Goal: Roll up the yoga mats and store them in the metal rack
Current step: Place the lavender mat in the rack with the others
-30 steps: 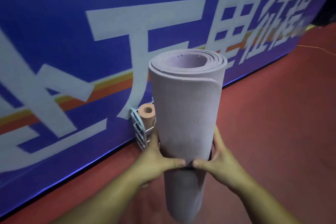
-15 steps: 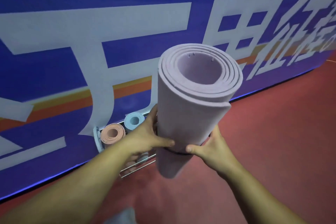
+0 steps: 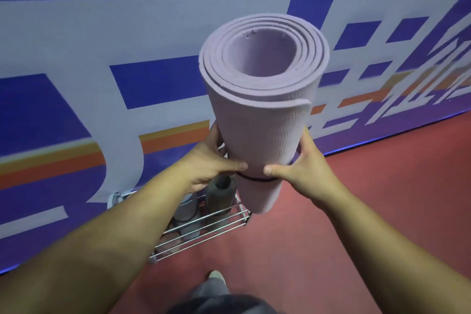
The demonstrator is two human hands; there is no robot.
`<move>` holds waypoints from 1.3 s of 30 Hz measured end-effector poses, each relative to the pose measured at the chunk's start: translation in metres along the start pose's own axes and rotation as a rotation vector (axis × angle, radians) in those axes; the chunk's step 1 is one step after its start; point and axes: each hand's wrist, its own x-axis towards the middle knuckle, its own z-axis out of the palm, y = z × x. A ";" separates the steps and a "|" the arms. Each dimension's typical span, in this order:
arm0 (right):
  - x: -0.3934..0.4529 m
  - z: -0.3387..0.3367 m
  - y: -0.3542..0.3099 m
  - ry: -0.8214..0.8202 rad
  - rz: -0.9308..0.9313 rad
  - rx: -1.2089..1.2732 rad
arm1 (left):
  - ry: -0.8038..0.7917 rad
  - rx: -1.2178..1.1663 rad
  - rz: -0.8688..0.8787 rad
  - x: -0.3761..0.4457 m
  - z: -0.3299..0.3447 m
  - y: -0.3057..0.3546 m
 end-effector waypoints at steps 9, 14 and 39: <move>0.062 0.006 0.009 -0.106 0.035 -0.031 | 0.097 -0.103 0.019 0.047 -0.021 -0.011; 0.106 0.022 -0.004 -0.175 -0.041 -0.049 | 0.235 -0.130 0.064 0.052 -0.040 -0.001; 0.137 -0.056 0.017 -0.358 -0.135 0.052 | 0.369 0.068 0.153 0.081 0.002 0.029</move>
